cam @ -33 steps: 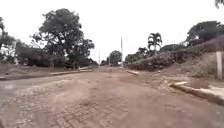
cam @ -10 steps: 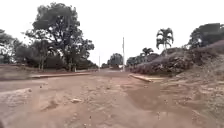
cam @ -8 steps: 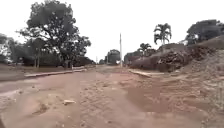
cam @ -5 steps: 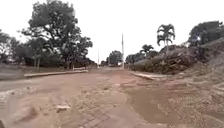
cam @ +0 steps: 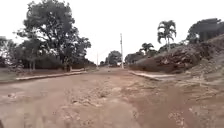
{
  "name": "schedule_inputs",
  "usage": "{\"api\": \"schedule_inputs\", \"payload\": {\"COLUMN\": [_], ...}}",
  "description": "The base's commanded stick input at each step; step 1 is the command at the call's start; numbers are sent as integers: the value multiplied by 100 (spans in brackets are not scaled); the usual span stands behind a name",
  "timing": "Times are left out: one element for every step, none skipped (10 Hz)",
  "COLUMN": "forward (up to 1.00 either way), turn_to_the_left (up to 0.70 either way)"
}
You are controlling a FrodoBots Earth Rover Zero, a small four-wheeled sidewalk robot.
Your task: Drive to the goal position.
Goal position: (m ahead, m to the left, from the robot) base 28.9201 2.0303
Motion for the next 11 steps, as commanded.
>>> {"api": "schedule_inputs", "payload": {"forward": [100,100,100,100,100,100,100,100,100,100,100], "turn_to_the_left": [0,0,0,0,0,0,0,0,0,0,0]}}
